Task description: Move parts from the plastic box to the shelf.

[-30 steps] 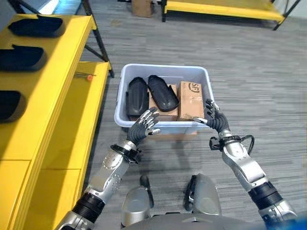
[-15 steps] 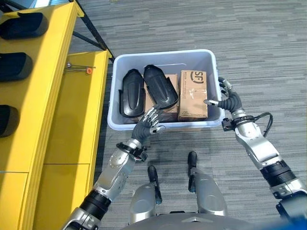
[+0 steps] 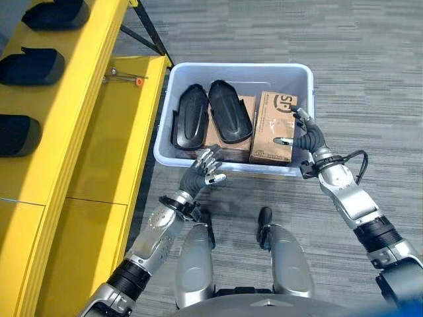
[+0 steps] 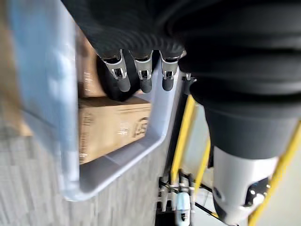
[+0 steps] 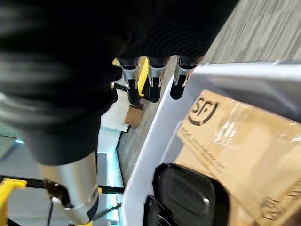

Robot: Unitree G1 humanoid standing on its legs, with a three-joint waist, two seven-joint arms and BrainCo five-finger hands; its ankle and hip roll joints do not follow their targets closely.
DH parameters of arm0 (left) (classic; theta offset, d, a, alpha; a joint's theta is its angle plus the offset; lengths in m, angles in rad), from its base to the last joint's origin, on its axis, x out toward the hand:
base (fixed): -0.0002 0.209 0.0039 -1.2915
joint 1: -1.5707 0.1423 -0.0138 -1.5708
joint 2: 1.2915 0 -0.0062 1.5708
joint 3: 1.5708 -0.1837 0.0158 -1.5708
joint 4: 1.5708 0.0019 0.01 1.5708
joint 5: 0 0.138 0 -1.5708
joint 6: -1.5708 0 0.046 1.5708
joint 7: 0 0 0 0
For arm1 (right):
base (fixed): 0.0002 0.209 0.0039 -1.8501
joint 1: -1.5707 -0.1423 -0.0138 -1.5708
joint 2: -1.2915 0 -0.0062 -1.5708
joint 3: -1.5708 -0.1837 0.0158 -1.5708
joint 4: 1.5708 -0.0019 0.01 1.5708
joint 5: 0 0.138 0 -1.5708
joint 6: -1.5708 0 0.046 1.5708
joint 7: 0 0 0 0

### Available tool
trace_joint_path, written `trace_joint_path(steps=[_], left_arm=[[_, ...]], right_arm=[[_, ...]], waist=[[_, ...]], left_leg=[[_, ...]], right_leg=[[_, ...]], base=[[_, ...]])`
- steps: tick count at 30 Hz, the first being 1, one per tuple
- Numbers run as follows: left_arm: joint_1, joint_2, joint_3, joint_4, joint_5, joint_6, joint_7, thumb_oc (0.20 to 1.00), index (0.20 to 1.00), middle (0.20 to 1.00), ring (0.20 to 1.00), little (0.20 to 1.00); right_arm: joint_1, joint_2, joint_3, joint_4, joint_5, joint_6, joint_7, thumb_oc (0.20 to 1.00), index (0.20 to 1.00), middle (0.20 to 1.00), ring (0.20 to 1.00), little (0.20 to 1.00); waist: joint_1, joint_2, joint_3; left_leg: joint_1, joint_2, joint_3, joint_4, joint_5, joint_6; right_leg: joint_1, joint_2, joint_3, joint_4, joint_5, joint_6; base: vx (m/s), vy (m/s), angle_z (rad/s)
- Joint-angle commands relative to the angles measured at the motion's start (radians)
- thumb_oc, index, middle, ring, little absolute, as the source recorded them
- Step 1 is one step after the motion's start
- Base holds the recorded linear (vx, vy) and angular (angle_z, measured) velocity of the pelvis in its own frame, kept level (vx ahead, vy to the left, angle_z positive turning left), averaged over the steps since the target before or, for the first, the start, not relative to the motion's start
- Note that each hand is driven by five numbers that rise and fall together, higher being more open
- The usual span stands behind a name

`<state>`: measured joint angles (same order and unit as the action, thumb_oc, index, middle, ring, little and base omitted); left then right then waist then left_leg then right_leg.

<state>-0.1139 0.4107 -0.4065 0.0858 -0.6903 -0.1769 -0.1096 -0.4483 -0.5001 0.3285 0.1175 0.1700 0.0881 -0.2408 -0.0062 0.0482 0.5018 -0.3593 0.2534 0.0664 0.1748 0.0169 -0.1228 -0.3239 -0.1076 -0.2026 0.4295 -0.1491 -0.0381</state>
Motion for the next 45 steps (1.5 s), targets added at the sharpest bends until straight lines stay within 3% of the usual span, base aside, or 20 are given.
trace_joint_path(steps=[1,3,8,15,18,29,34,35,36,39,43,45], left_arm=[[0.036,0.016,0.034,-0.097,-0.066,-0.018,-0.021,1.000,1.000,1.000,1.000,1.000],[0.022,0.021,0.024,-0.106,-0.076,-0.004,-0.015,1.000,1.000,1.000,1.000,1.000],[0.009,0.029,-0.004,-0.119,-0.073,-0.041,-0.017,1.000,1.000,1.000,1.000,1.000],[0.029,0.027,0.002,-0.162,-0.053,-0.039,-0.008,1.000,1.000,1.000,1.000,1.000],[0.043,0.041,0.003,-0.189,-0.075,-0.021,-0.038,1.000,1.000,1.000,1.000,1.000],[0.101,0.088,0.016,-0.274,-0.119,-0.036,-0.107,1.000,1.000,1.000,1.000,1.000],[0.102,0.094,0.009,-0.294,-0.121,-0.025,-0.132,1.000,1.000,1.000,1.000,1.000],[0.096,0.096,0.003,-0.303,-0.139,-0.027,-0.134,1.000,1.000,1.000,1.000,1.000],[0.096,0.096,0.003,-0.302,-0.139,-0.027,-0.134,1.000,1.000,1.000,1.000,1.000],[0.092,0.098,0.002,-0.308,-0.135,-0.061,-0.135,1.000,1.000,1.000,1.000,1.000],[0.092,0.101,0.018,-0.321,-0.130,-0.189,-0.136,1.000,1.000,1.000,1.000,1.000],[0.087,0.102,0.030,-0.335,-0.131,-0.205,-0.117,1.000,1.000,1.000,1.000,1.000]], right_arm=[[-0.023,-0.052,-0.006,-0.099,-0.047,-0.035,0.001,1.000,1.000,1.000,1.000,1.000],[-0.044,-0.057,-0.011,-0.099,-0.043,-0.020,-0.011,1.000,1.000,1.000,1.000,1.000],[-0.101,-0.067,-0.021,-0.089,-0.036,-0.002,-0.056,1.000,1.000,1.000,1.000,1.000],[-0.165,-0.079,-0.080,-0.072,-0.062,-0.048,-0.109,1.000,1.000,1.000,1.000,1.000],[-0.267,-0.119,-0.096,-0.080,-0.161,-0.093,-0.111,1.000,1.000,1.000,1.000,1.000],[-0.503,-0.232,-0.078,-0.020,-0.239,0.046,-0.195,1.000,1.000,1.000,1.000,1.000],[-0.547,-0.234,-0.050,0.015,-0.246,0.074,-0.166,1.000,1.000,1.000,1.000,1.000],[-0.583,-0.226,-0.014,0.037,-0.243,0.121,-0.206,1.000,1.000,1.000,1.000,1.000],[-0.585,-0.226,-0.013,0.038,-0.243,0.121,-0.207,1.000,1.000,1.000,1.000,1.000],[-0.611,-0.214,0.008,0.075,-0.237,0.140,-0.259,1.000,1.000,1.000,1.000,1.000],[-0.615,-0.203,0.016,0.105,-0.199,0.158,-0.279,1.000,1.000,1.000,1.000,1.000],[-0.609,-0.199,0.014,0.115,-0.176,0.157,-0.284,1.000,1.000,1.000,1.000,1.000]], waist=[[-0.013,0.015,-0.041],[-0.009,0.016,-0.029],[0.004,0.023,-0.001],[0.038,0.028,0.018],[0.063,0.040,0.018],[0.122,0.058,0.018],[0.126,0.059,0.018],[0.132,0.065,0.018],[0.131,0.065,0.018],[0.137,0.070,0.018],[0.138,0.074,0.018],[0.139,0.073,0.018]], left_leg=[[0.082,0.019,0.049,0.000,0.114,0.001],[0.086,-0.008,0.056,0.009,0.075,0.012],[0.076,-0.044,0.063,-0.010,0.063,0.026],[0.024,-0.059,0.042,0.003,0.062,0.030],[-0.006,-0.069,0.030,0.002,0.069,0.032],[-0.189,-0.099,-0.009,0.083,0.053,0.043],[-0.252,-0.117,-0.027,0.145,0.014,0.045],[-0.303,-0.120,-0.032,0.170,0.010,0.049],[-0.304,-0.120,-0.032,0.171,0.010,0.049],[-0.358,-0.120,-0.039,0.196,0.007,0.051],[-0.414,-0.123,-0.047,0.233,-0.002,0.053],[-0.427,-0.126,-0.051,0.241,-0.004,0.054]], right_leg=[[0.015,-0.076,0.043,0.115,-0.037,0.072],[-0.008,-0.091,0.046,0.114,-0.023,0.088],[-0.031,-0.099,0.039,0.074,0.010,0.107],[-0.065,-0.096,0.015,0.090,0.003,0.098],[-0.098,-0.092,0.002,0.111,-0.009,0.088],[-0.302,-0.082,-0.011,0.290,-0.080,0.050],[-0.364,-0.083,0.006,0.357,-0.125,0.041],[-0.413,-0.080,0.011,0.386,-0.131,0.034],[-0.415,-0.080,0.012,0.387,-0.131,0.034],[-0.464,-0.075,0.016,0.415,-0.138,0.027],[-0.517,-0.069,0.028,0.455,-0.150,0.018],[-0.528,-0.070,0.028,0.462,-0.153,0.017]], base=[[0.06,0.162,-0.67],[0.02,0.132,-0.49],[-0.04,0.050,0.19],[-0.01,-0.038,0.19],[0.03,-0.085,0.03],[-0.03,-0.066,0.07],[0.01,-0.064,0.08],[-0.04,-0.057,0.01],[-0.04,-0.070,-0.02],[-0.02,-0.050,0.00],[0.00,-0.008,0.01],[-0.02,-0.043,-0.01]])
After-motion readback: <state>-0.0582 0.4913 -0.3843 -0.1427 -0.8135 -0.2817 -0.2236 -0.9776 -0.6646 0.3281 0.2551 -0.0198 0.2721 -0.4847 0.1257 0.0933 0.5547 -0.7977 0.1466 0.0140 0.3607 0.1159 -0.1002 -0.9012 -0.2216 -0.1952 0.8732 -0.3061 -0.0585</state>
